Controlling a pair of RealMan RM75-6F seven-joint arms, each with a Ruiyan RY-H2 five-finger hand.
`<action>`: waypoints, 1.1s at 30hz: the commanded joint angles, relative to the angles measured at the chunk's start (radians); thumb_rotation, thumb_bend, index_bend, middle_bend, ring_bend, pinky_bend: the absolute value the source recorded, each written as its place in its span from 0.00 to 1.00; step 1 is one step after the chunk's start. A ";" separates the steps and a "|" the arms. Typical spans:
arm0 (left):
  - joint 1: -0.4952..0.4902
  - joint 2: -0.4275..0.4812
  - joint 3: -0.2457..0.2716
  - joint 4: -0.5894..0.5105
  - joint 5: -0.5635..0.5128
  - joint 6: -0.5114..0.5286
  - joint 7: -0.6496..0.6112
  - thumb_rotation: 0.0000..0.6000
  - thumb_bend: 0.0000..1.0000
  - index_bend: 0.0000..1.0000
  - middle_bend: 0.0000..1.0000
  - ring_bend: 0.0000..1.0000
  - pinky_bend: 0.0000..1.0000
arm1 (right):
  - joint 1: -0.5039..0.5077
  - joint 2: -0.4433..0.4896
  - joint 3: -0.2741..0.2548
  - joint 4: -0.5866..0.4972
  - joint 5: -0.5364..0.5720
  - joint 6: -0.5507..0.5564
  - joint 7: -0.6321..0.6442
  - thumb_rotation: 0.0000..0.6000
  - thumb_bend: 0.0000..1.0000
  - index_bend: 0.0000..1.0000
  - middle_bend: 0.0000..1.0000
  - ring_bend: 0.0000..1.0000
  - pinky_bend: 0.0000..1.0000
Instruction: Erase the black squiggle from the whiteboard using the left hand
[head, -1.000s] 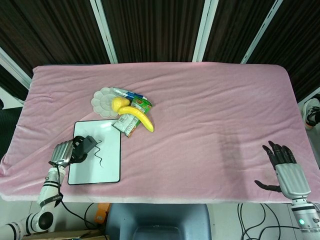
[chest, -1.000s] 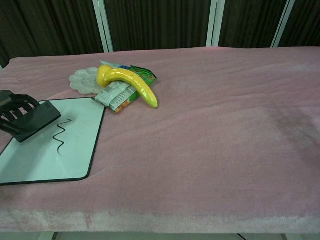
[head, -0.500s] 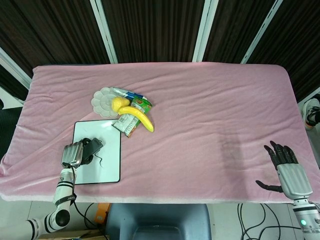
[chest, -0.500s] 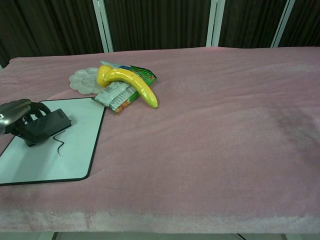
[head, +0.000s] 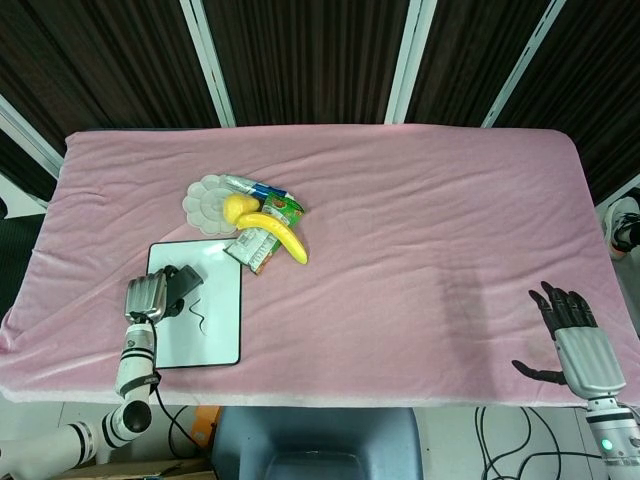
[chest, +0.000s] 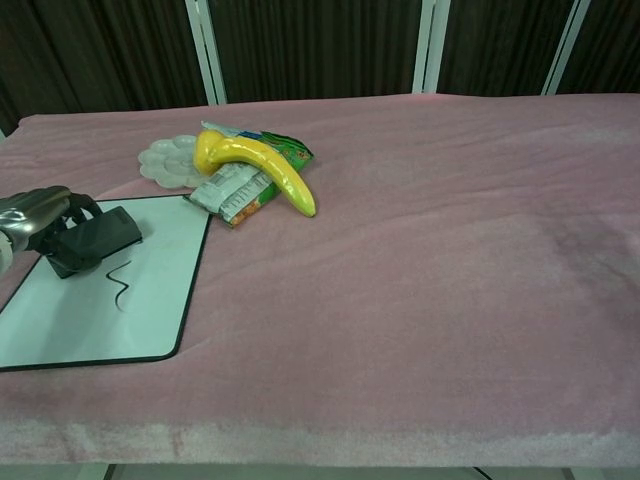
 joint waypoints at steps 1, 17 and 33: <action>-0.017 -0.002 -0.011 0.009 -0.025 -0.012 0.018 1.00 0.78 0.65 0.75 0.64 0.44 | 0.000 0.000 0.001 0.000 0.001 0.000 0.000 1.00 0.22 0.00 0.00 0.00 0.00; -0.035 0.061 0.033 -0.157 -0.087 -0.005 0.102 1.00 0.79 0.65 0.75 0.63 0.44 | 0.000 -0.002 0.002 -0.002 0.003 0.000 -0.006 1.00 0.22 0.00 0.00 0.00 0.00; 0.004 0.207 0.139 -0.399 -0.020 -0.042 0.034 1.00 0.78 0.65 0.75 0.63 0.44 | -0.003 0.001 -0.002 -0.003 -0.007 0.007 -0.003 1.00 0.22 0.00 0.00 0.00 0.00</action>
